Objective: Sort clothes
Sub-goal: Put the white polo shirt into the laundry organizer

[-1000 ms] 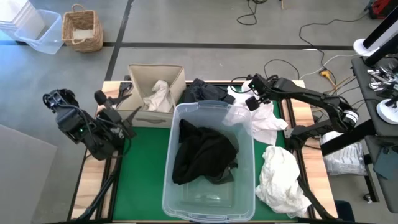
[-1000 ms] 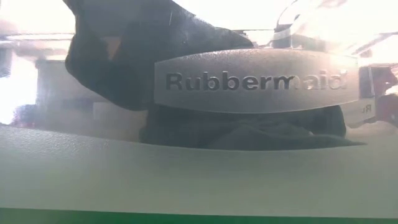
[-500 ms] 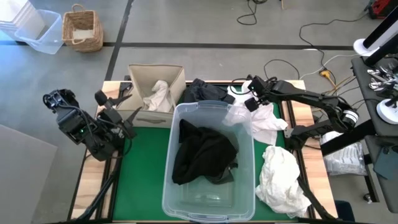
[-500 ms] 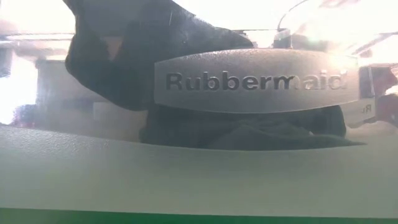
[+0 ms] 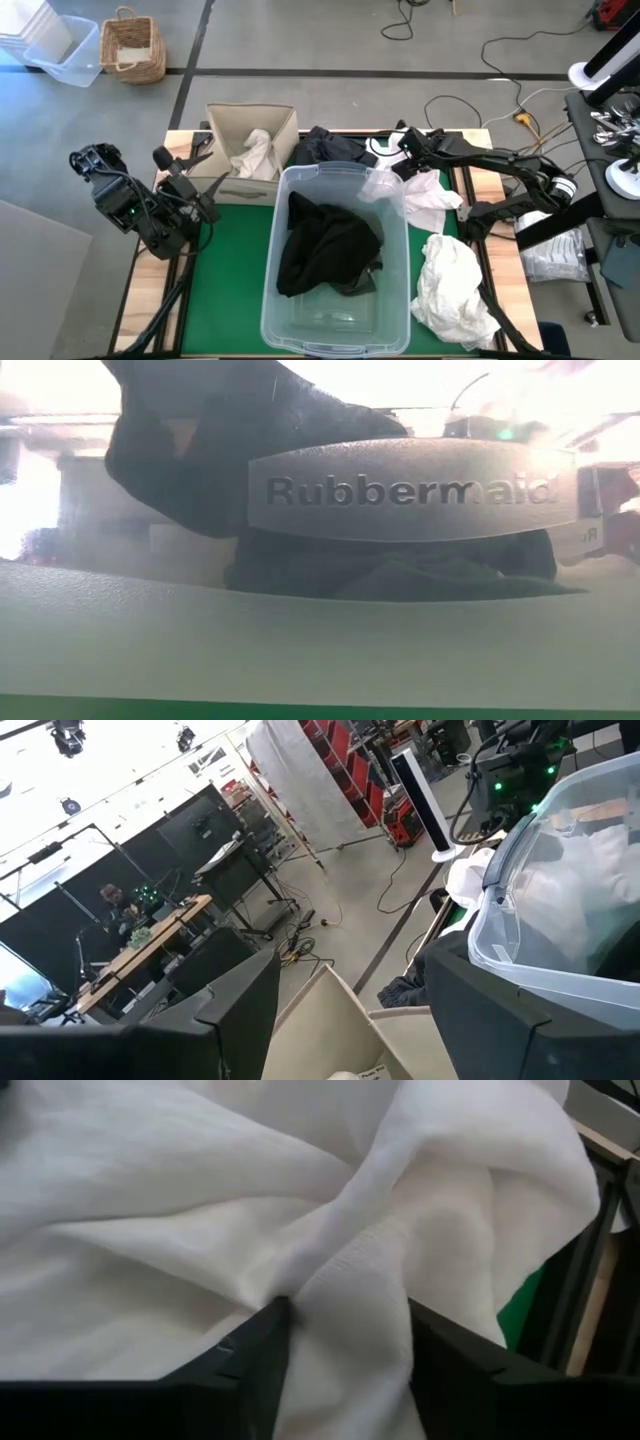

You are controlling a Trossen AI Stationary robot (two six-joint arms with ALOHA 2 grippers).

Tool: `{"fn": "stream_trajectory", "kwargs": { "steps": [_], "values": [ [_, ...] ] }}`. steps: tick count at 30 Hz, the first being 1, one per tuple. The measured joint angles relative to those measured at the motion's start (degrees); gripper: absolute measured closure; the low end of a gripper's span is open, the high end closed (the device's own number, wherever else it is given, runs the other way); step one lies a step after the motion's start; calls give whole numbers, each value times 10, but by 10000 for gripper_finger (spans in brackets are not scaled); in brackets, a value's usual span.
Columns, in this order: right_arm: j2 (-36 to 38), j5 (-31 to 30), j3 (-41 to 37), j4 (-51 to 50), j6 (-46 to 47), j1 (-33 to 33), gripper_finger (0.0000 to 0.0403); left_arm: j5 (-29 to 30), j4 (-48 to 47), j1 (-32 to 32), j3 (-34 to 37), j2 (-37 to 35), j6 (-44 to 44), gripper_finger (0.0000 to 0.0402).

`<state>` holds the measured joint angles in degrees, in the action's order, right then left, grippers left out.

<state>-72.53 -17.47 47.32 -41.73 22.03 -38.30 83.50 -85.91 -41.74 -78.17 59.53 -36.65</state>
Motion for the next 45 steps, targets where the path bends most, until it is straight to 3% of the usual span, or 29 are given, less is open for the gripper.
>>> {"fn": "stream_trajectory", "kwargs": {
  "steps": [10,17,27,45],
  "values": [
    [0,-4,-2,13,-16,0,385,0,0,0,0,0,0,174],
    [7,-5,19,16,-27,0,393,0,0,0,0,0,0,174],
    [56,2,115,11,-75,0,393,0,0,0,0,0,13,174],
    [68,98,329,31,-160,3,394,-14,0,0,0,-2,46,174]
  ]
}}
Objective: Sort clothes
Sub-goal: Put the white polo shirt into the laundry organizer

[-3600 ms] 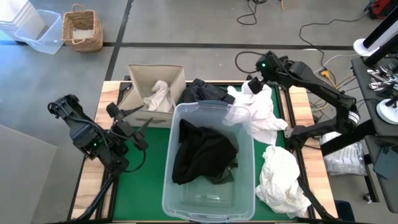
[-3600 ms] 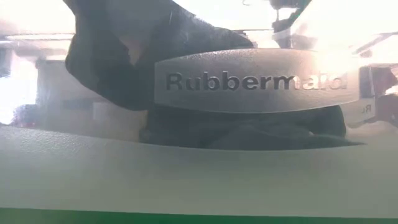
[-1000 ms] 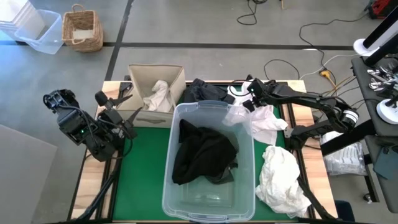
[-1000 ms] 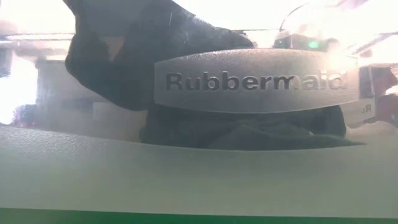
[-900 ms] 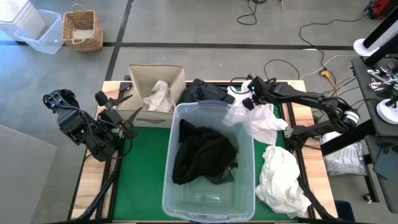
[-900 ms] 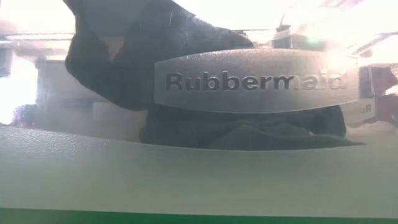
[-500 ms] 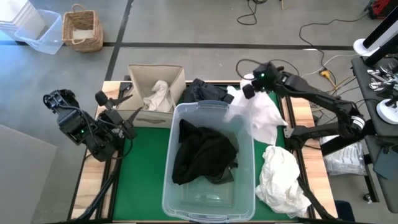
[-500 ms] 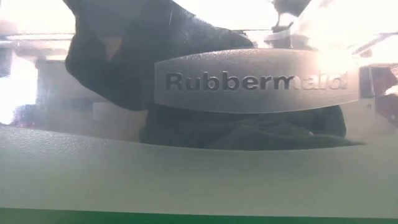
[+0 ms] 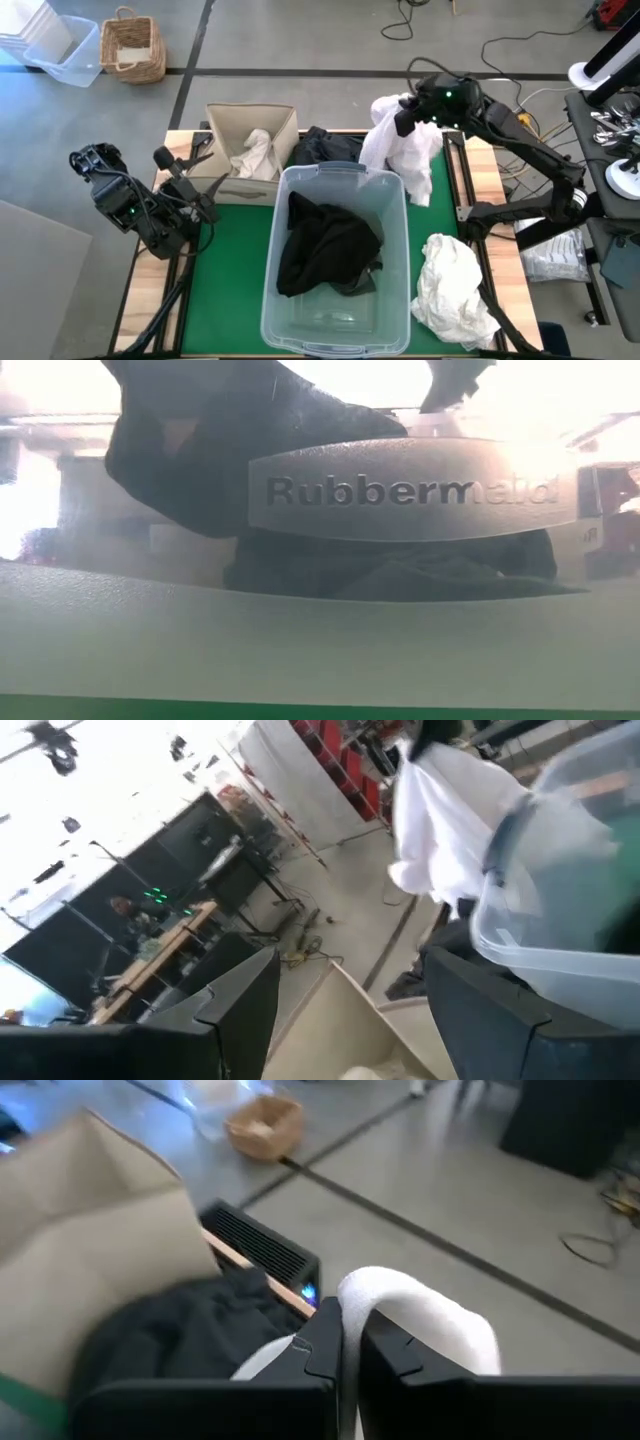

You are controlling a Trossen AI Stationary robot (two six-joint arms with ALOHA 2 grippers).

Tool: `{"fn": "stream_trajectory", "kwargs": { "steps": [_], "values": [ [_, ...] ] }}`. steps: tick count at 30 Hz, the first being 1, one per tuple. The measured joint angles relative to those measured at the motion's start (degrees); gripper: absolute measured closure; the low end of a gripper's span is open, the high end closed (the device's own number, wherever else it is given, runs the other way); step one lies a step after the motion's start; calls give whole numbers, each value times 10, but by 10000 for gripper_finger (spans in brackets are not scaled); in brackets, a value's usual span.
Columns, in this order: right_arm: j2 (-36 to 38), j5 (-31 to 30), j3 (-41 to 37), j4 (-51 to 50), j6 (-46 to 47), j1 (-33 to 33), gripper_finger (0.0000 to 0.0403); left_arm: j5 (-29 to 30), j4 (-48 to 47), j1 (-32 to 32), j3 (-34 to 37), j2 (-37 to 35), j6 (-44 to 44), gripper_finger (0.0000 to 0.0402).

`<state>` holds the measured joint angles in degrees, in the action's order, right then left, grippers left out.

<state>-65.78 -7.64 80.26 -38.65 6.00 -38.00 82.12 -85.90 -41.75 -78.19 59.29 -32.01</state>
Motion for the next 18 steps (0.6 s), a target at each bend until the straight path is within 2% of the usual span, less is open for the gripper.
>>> {"fn": "stream_trajectory", "kwargs": {
  "steps": [3,7,10,13,18],
  "values": [
    [0,30,18,14,-8,0,394,-38,0,0,0,-9,0,174],
    [0,83,37,53,-11,0,394,-42,6,0,0,-22,1,174],
    [0,116,48,89,-11,0,394,-42,41,0,0,-34,35,174],
    [0,146,57,132,-11,0,394,-51,129,0,0,-43,130,174],
    [-2,206,62,214,0,0,394,-116,324,4,0,-55,364,174]
  ]
}}
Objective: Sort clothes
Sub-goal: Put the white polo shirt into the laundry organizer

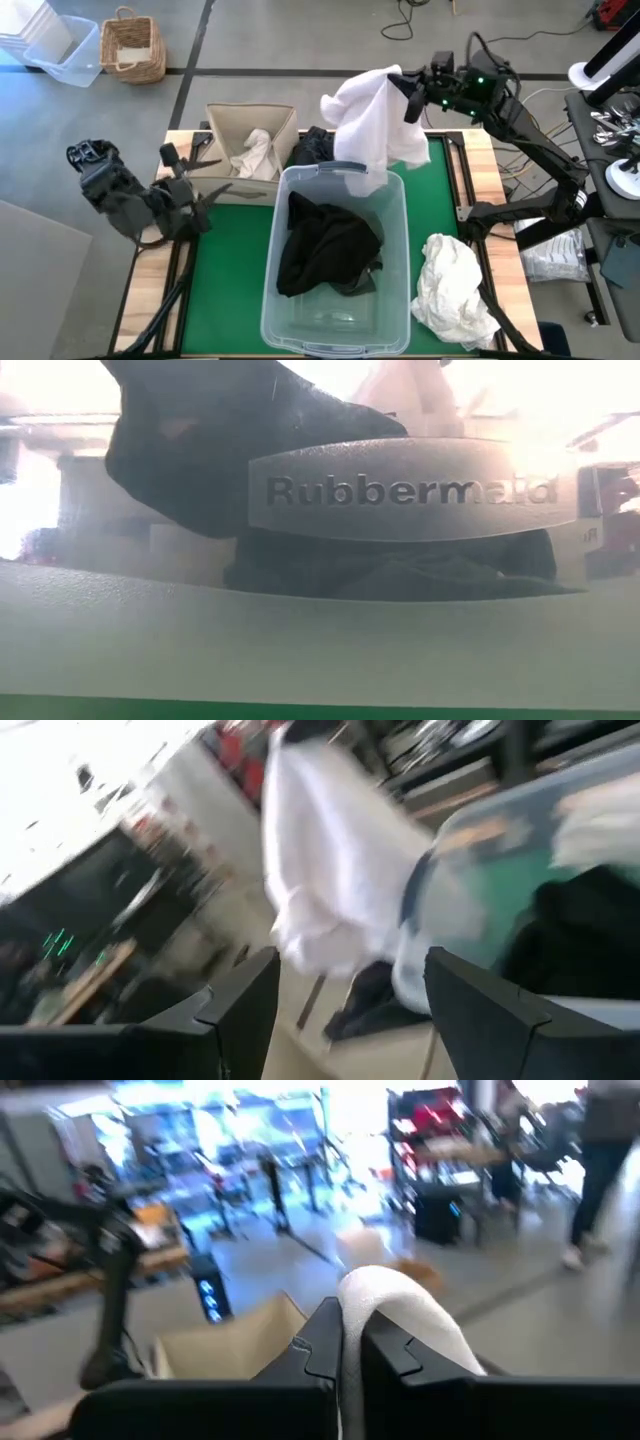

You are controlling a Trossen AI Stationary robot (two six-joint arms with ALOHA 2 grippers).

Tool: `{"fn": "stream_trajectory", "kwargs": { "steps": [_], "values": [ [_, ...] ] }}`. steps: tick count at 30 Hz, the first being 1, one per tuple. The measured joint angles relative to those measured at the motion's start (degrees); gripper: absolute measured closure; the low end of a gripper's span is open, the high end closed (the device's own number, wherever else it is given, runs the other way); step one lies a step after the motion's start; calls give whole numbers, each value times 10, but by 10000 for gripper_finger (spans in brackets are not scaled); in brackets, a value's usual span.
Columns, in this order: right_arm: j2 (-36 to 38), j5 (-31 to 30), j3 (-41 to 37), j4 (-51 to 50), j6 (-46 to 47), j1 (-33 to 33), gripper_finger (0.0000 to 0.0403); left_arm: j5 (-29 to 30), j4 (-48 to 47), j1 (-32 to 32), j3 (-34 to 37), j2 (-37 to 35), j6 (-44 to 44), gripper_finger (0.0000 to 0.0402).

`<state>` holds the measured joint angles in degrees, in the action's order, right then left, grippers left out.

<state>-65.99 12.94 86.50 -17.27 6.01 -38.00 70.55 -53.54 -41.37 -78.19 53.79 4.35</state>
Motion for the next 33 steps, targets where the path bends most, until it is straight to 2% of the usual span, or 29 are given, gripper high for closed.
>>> {"fn": "stream_trajectory", "kwargs": {
  "steps": [4,7,11,15,25,30,33],
  "values": [
    [-13,44,10,66,14,0,394,-78,142,20,0,-17,153,174],
    [-29,69,24,93,23,0,394,-130,204,43,0,-35,204,174],
    [-58,107,51,117,35,2,394,-194,245,89,0,-49,226,174],
    [-98,115,87,131,44,10,394,-240,299,147,0,-42,257,173],
    [-227,177,239,129,37,57,394,-412,350,329,0,13,284,150],
    [-281,193,312,123,39,83,394,-433,389,413,0,45,277,147],
    [-308,199,348,111,39,94,394,-481,405,451,0,58,268,143]
  ]
}}
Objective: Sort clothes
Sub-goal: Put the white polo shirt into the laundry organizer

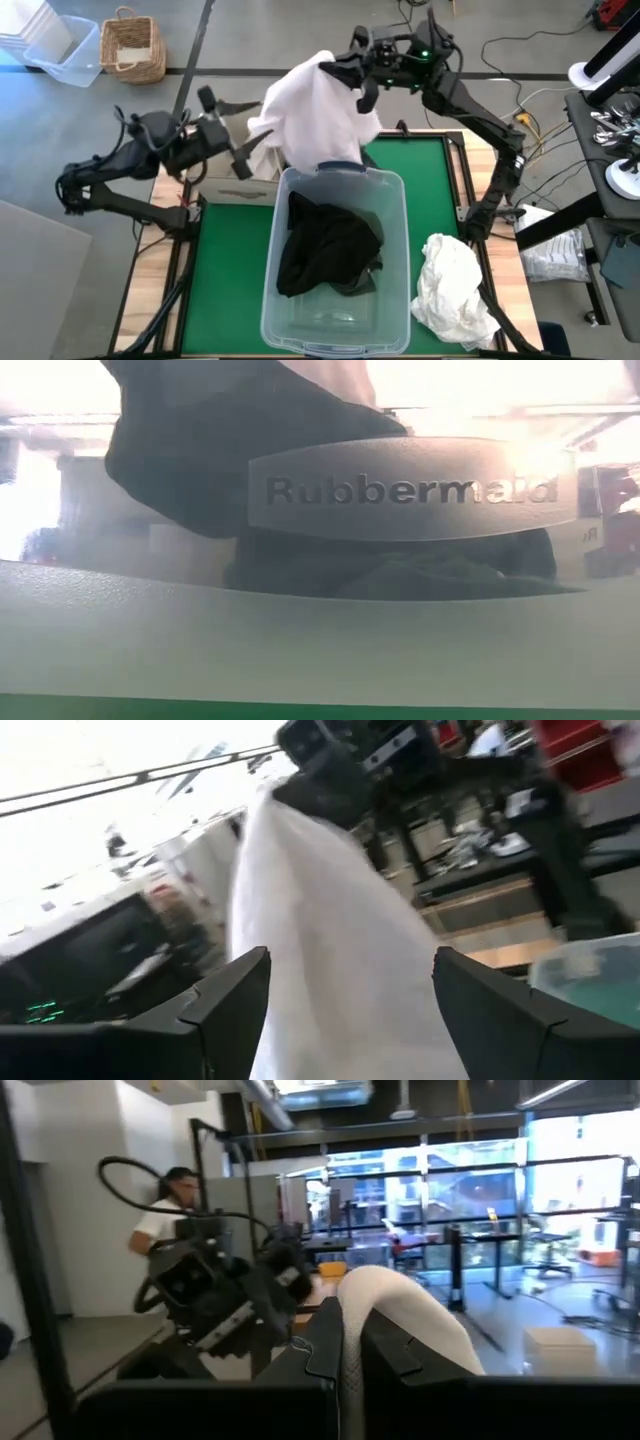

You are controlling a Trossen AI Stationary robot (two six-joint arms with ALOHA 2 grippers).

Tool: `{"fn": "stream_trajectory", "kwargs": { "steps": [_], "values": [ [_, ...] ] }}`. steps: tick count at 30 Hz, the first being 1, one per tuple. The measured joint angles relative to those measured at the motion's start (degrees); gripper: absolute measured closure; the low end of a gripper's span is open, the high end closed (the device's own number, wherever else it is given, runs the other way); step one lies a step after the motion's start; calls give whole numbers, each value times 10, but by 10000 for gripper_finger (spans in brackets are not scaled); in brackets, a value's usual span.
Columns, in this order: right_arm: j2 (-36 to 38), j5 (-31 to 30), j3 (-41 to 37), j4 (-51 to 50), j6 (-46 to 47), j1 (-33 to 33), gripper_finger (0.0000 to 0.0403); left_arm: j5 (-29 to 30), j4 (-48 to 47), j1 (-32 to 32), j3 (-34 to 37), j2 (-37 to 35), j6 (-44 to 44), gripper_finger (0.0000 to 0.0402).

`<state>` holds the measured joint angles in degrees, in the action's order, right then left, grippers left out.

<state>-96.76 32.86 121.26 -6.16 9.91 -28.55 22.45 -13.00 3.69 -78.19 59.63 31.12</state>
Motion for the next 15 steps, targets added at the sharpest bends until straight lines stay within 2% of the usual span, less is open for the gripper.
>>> {"fn": "stream_trajectory", "kwargs": {
  "steps": [3,9,15],
  "values": [
    [-25,30,29,-4,8,9,394,-62,1,32,0,10,-33,132],
    [-59,37,72,-29,-1,27,394,-70,-4,79,-5,36,-68,99],
    [-82,66,89,-30,5,36,394,-131,2,91,-5,67,-71,83]
  ]
}}
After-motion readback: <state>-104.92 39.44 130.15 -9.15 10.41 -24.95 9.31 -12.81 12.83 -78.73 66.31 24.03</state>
